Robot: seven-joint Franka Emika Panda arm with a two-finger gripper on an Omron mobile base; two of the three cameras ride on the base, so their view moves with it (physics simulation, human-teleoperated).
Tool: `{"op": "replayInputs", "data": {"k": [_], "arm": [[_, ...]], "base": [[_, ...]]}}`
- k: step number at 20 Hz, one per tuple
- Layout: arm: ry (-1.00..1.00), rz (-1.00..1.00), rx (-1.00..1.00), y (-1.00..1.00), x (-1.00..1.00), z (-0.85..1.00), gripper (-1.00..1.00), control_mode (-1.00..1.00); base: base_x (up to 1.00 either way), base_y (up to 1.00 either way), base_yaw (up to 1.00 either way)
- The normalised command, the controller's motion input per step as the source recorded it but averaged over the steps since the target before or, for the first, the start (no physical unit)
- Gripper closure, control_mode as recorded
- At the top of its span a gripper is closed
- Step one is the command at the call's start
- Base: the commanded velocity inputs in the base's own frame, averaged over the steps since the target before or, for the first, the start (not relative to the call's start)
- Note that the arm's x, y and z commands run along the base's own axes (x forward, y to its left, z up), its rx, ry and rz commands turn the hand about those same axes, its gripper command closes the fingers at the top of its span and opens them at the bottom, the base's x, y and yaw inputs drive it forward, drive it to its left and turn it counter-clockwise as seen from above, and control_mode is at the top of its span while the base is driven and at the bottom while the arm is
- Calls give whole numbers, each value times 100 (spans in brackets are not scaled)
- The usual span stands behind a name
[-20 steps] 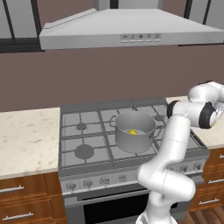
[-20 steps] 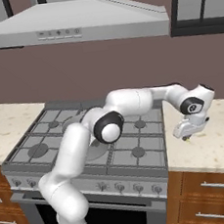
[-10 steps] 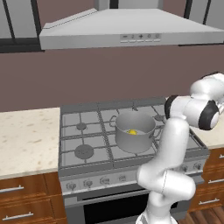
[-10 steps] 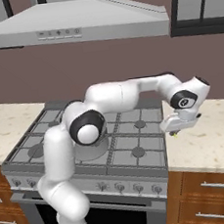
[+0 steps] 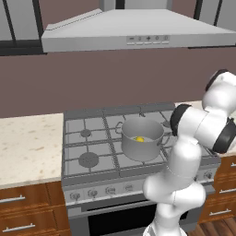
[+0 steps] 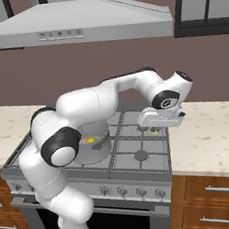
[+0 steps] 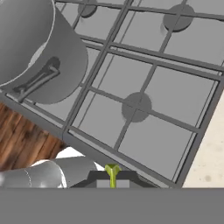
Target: Put the lemon and lemon wedge in the pot. Retrieve the spatula and lightly stir the vegetables in the pot.
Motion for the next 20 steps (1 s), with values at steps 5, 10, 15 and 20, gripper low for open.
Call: {"op": "replayInputs", "data": {"k": [5, 10, 15, 20], "arm": [[0, -28, 0, 81, -9, 41, 100, -100], [0, -26, 0, 89, -4, 32, 100, -100], [1, -24, -1, 92, 0, 18, 100, -100], [11, -26, -4, 90, 3, 0, 100, -100]], "base": [[0, 0, 0], [0, 0, 0], [0, 0, 0], [0, 0, 0]]}}
